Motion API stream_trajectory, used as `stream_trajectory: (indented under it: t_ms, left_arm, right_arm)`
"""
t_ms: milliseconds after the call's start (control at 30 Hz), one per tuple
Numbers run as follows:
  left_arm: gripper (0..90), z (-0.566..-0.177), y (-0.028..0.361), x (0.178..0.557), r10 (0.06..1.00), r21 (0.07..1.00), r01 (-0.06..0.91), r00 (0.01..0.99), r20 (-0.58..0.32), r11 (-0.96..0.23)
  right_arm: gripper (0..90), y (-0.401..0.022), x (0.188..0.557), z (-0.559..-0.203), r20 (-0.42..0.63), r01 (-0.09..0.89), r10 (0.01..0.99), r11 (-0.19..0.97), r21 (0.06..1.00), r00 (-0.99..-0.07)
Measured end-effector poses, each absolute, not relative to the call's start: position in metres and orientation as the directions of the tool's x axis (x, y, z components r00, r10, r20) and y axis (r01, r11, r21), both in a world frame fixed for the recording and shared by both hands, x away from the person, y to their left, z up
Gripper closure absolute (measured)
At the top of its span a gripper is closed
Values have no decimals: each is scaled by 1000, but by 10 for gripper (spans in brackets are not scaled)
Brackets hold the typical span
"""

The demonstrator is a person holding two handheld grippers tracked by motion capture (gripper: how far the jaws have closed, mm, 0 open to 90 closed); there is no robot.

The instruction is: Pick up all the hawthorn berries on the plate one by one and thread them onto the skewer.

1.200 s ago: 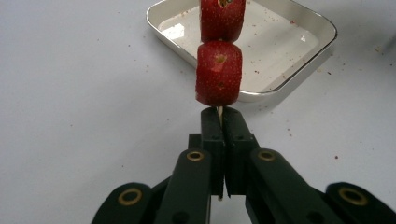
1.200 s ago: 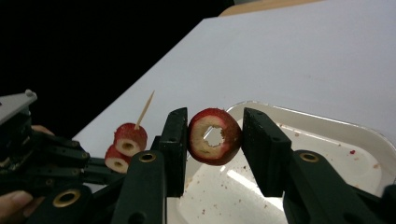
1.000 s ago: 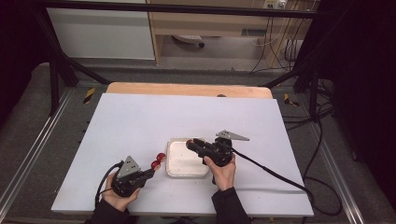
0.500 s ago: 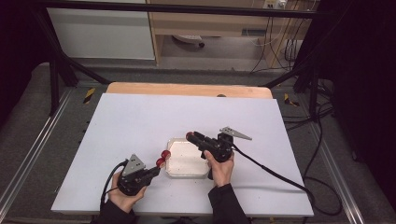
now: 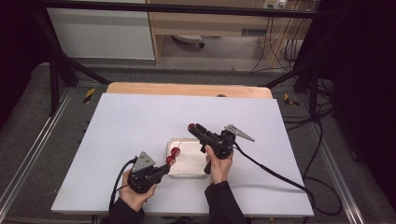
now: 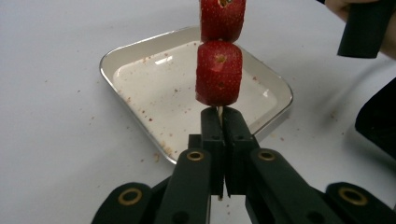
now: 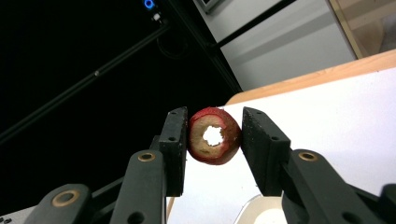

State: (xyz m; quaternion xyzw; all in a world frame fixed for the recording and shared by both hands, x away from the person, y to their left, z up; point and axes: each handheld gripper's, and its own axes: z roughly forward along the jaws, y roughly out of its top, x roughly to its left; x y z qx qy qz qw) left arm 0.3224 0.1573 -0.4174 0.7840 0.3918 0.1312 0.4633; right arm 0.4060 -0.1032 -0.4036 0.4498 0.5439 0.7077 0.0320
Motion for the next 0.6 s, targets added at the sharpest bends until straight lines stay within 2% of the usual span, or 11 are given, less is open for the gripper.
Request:
stream_trajectory:
  t_ms: [600]
  left_arm:
    - [882, -417, 139, 325, 740, 842, 488, 649, -175, -230]
  right_arm:
    - [622, -101, 402, -404, 617, 402, 510, -474, 783, -600]
